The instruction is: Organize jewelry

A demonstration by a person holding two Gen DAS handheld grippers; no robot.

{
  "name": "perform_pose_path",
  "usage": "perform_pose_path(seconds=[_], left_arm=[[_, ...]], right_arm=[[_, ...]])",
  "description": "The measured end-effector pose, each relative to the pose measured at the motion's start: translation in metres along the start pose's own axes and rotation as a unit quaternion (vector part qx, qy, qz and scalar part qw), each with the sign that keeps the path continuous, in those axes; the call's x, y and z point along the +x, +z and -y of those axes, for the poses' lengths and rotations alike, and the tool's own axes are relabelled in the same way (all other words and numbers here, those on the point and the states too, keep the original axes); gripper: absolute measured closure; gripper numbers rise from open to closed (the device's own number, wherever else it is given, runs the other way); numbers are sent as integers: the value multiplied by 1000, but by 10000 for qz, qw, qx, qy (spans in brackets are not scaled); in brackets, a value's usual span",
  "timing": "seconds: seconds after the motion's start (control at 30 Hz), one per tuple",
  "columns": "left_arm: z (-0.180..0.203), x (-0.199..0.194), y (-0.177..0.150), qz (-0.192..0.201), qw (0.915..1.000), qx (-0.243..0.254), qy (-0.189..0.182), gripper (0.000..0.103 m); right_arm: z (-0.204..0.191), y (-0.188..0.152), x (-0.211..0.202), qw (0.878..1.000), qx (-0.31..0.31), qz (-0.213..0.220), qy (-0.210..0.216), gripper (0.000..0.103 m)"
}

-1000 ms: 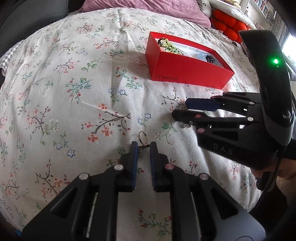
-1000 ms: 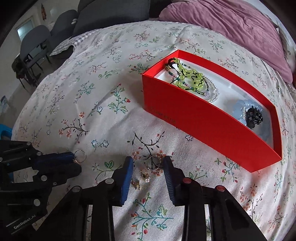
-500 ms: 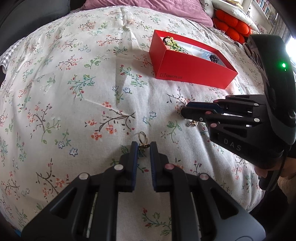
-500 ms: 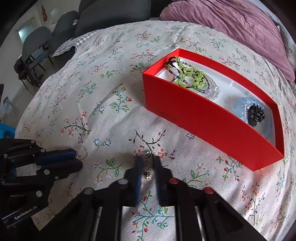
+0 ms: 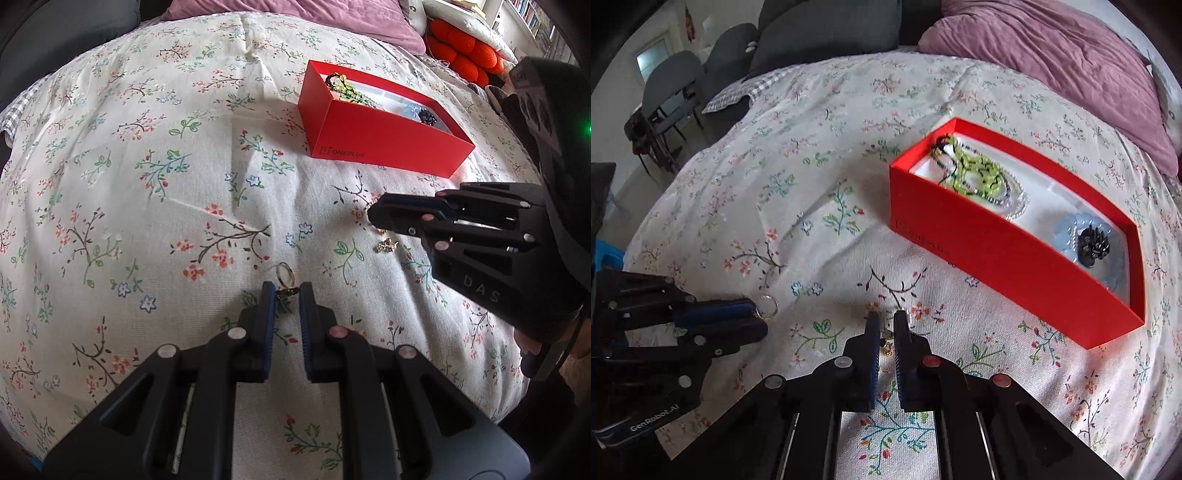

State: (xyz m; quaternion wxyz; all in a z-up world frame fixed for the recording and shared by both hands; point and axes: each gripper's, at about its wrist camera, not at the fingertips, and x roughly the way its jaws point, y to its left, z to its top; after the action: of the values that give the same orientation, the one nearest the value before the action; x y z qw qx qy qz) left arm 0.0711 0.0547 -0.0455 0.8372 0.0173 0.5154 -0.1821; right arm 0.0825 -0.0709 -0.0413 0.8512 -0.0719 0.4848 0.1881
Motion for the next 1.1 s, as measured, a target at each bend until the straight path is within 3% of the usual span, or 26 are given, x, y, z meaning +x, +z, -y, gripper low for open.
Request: perform_pose_path(seconds=[0.1, 0.17, 0.23, 0.27, 0.4, 0.63, 0.7, 1.1], left_arm=[[-1, 0, 1, -3, 10000, -14, -10, 89], [-1, 0, 1, -4, 10000, -10, -10, 89], [-2, 0, 1, -3, 10000, -10, -13, 89], [-2, 0, 1, -4, 10000, -12, -13, 89], [-2, 0, 1, -6, 10000, -12, -14, 89], [-3, 1, 1, -5, 10000, -11, -22, 89], [-2, 1, 1, -6, 10000, -5, -13, 89], [-2, 0, 4, 28, 10000, -15, 23, 89]], right_arm=[[-1, 1, 3, 9999, -81, -120, 33, 86], [-1, 0, 7, 9997, -137, -210, -15, 75], [-1, -1, 9, 9997, -145, -178, -40, 39], [-1, -2, 9, 9998, -157, -116, -61, 37], [1, -1, 13, 9998, -146, -111, -74, 39], [6, 1, 15, 9998, -49, -193, -40, 77], [4, 1, 15, 9997, -88, -211, -9, 84], [2, 2, 4, 9998, -159, -60, -45, 84]])
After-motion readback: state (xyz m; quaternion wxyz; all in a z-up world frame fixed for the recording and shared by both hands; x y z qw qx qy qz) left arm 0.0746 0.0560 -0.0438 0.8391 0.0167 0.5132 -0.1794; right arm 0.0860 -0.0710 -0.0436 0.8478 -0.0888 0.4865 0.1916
